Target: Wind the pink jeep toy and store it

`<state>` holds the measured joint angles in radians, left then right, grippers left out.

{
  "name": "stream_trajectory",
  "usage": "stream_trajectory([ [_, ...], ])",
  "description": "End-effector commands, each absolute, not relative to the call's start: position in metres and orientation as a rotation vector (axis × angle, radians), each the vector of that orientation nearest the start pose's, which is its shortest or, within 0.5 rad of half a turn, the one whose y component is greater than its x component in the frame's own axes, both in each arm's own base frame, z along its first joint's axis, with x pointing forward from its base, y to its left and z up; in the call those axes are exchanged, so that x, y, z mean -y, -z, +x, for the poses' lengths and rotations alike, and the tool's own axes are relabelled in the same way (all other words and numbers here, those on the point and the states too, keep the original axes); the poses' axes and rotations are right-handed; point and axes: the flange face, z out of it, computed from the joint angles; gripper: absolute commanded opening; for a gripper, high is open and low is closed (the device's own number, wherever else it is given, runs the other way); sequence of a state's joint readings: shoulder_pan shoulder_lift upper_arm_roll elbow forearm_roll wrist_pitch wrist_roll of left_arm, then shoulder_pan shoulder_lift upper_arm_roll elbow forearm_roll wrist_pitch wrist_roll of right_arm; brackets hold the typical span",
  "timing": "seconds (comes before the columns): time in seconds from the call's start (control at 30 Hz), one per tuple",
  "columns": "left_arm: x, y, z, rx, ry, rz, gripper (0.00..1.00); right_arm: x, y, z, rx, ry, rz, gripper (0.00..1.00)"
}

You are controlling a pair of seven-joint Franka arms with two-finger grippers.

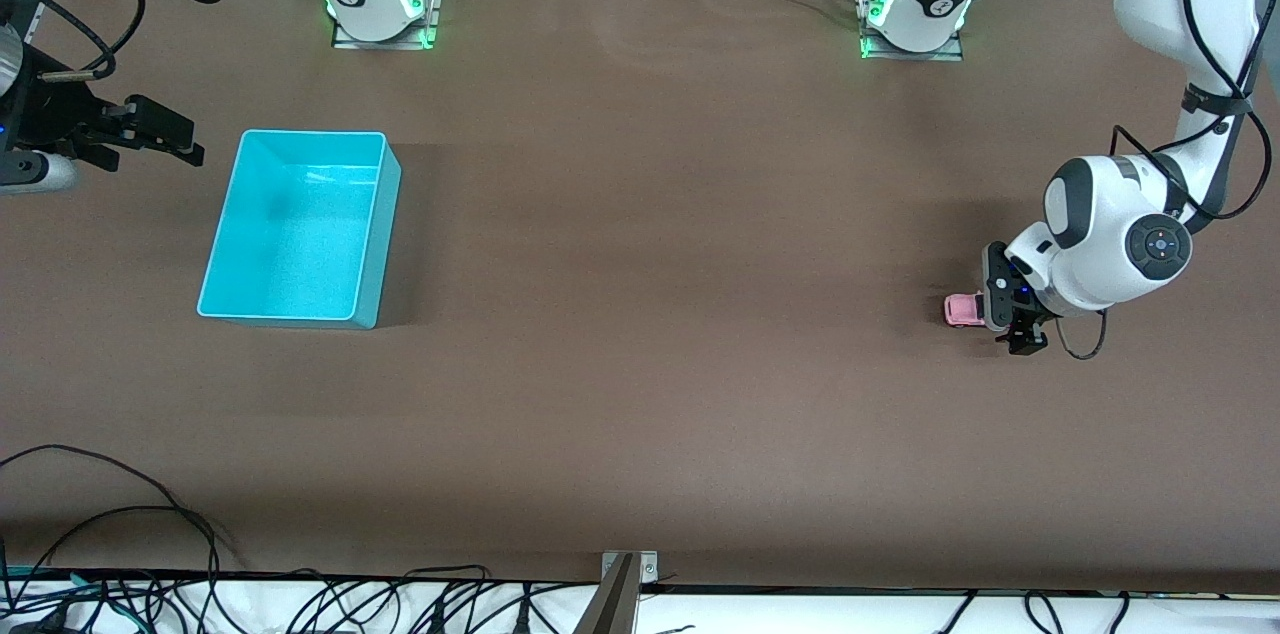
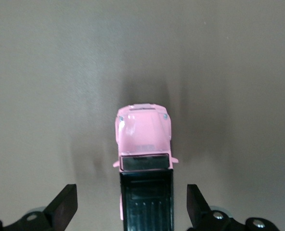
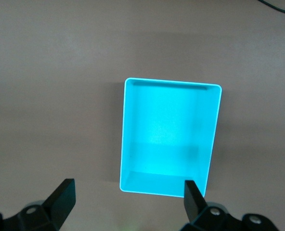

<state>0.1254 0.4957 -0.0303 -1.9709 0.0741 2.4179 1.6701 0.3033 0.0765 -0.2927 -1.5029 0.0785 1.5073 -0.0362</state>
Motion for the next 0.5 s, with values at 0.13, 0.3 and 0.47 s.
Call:
stream_trajectory([
  [0.13,-0.057,-0.206,0.605,-2.329,-0.086,-2.118,1.0,-0.022,-0.618,0.57,0.079,-0.095,-3.08,1.0],
  [0.3,-0.058,-0.19,0.601,-2.338,-0.094,-2.126,1.0,-0.022,-0.618,0.57,0.079,-0.098,-3.08,1.0],
  [0.47,-0.057,-0.186,0.601,-2.336,-0.076,-2.113,0.95,-0.022,-0.618,0.57,0.079,-0.098,-3.08,1.0],
])
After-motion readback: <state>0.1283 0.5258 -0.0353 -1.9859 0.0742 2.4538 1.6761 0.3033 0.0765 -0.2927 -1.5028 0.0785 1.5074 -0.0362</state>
